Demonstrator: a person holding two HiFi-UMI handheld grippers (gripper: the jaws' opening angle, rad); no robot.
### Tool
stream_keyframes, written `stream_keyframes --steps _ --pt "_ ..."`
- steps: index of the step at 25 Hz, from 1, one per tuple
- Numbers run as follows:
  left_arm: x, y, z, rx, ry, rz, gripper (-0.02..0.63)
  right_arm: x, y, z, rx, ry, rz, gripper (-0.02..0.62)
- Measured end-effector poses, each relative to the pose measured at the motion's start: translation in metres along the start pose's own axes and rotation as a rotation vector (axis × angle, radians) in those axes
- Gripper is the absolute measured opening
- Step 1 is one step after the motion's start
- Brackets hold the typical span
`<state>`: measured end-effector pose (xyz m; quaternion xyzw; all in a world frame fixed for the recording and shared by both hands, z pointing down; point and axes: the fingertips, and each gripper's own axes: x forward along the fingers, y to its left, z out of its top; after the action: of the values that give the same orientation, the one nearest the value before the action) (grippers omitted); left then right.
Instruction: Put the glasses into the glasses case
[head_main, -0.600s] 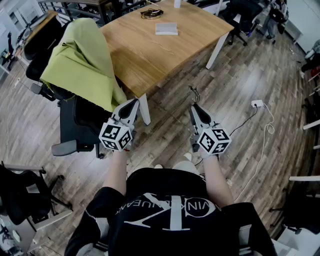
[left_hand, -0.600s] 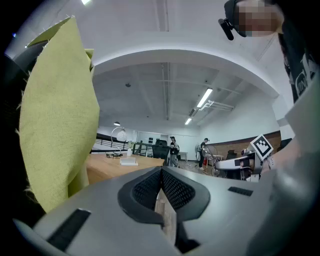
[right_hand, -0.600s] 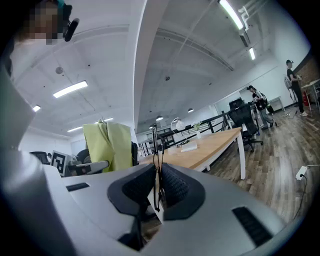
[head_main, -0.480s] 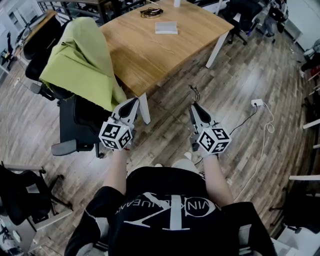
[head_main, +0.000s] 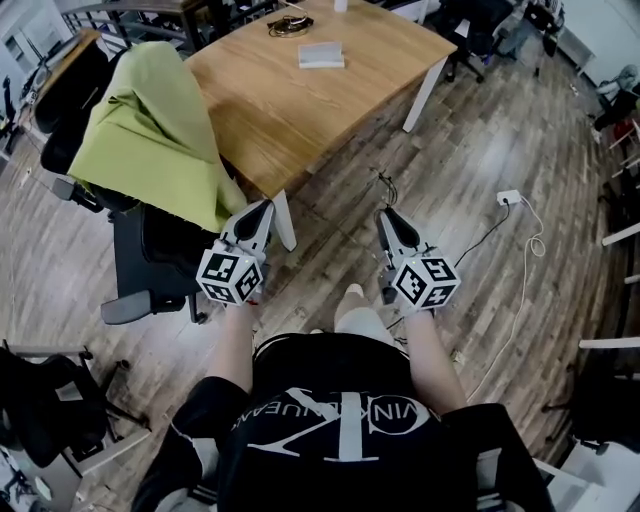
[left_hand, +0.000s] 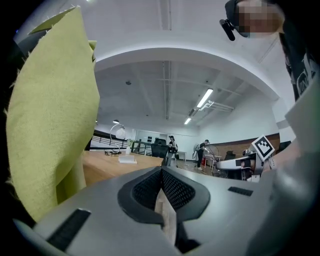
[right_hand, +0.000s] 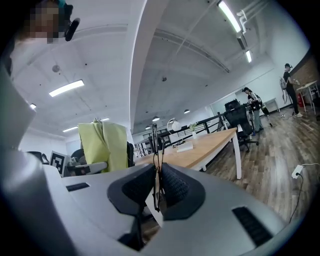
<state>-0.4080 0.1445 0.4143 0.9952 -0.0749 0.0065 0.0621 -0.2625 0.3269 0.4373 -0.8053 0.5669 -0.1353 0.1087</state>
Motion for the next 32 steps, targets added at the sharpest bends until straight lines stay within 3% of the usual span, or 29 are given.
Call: stream_keyframes --steps 15,32 --pt "0.094 0.052 -0.001 -0.014 0.042 0.023 0.015 0.094 -0.055 0.021 0.039 0.006 0.017 0.058" --pt "0.207 0.083 -0.008 -0.048 0.084 0.049 0.015 0.179 -0.14 0.044 0.078 0.052 0.032 0.057"
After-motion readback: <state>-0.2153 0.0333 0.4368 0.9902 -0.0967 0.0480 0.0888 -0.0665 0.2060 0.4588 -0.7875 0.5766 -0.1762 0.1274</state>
